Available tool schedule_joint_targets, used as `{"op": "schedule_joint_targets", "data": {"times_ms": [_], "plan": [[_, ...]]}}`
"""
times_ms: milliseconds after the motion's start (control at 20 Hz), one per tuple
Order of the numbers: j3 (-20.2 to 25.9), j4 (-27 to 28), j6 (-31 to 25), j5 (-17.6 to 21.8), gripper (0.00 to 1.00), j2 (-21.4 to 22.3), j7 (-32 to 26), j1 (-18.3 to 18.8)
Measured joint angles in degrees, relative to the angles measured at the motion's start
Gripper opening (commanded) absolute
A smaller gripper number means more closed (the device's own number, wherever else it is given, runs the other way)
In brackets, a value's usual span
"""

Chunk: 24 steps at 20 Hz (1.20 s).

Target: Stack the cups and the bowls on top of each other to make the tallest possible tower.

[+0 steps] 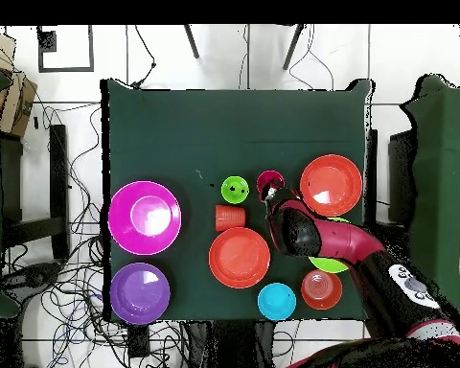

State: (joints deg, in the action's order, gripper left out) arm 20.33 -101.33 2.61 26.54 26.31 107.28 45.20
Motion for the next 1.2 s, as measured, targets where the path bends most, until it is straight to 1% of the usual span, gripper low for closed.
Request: {"op": "schedule_joint_targets", "data": {"times_ms": [200,250,800,1000,1050,1200], "plan": [[0.35,0.0,0.0,0.0,0.0,0.0,0.0,0.0],[0.69,0.0,0.0,0.0,1.0,0.0,0.0,0.0],[1.32,-0.3,-0.01,-0.55,1.0,1.12,0.0,0.16],[1.32,-1.42,0.0,-0.96,1.0,3.04,0.0,0.16],[1.32,-2.17,0.0,-1.2,1.0,4.34,0.0,0.17],[1.32,-3.14,-0.01,-1.62,1.0,6.03,0.0,0.16]]}}
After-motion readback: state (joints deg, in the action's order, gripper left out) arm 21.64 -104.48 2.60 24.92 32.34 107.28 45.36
